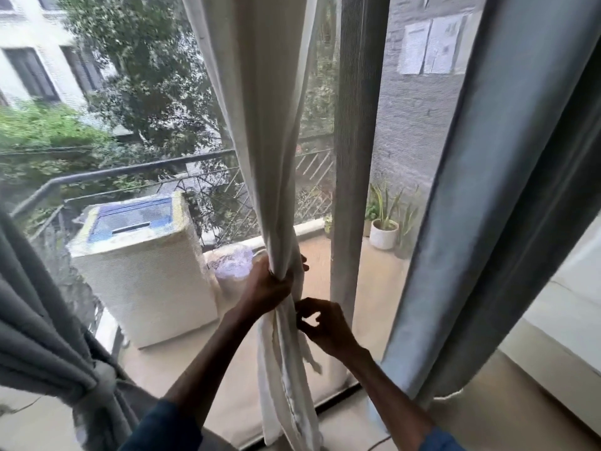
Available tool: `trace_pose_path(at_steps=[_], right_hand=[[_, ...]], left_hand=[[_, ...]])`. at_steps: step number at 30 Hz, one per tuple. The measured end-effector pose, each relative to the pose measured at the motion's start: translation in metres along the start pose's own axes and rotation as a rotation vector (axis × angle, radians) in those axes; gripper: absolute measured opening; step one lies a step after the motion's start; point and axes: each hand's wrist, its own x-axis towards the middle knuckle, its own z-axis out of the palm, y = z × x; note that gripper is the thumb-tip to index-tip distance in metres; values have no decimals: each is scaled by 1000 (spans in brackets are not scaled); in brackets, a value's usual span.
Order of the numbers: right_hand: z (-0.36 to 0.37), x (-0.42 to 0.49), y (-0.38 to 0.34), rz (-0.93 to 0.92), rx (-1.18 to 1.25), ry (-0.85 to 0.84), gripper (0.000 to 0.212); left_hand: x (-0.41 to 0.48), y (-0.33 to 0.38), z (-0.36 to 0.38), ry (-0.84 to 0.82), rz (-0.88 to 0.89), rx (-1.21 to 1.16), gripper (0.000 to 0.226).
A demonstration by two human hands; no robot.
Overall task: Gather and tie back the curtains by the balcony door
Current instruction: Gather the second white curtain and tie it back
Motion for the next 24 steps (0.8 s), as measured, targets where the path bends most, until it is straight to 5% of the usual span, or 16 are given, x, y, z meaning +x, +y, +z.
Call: trace_pose_path(at_steps=[6, 11, 17, 24], right_hand=[[3, 3, -8, 211, 349, -70, 31], [4, 11, -14, 142, 253, -23, 37], [-9, 14, -17, -44, -49, 58, 17], [-35, 13, -21, -10, -9, -90, 22]], left_hand=[[7, -6, -2, 37, -4, -20, 28], [5, -3, 2, -24, -6, -21, 30], [0, -6, -3, -63, 20, -23, 40], [-10, -9, -6, -37, 0, 13, 34]])
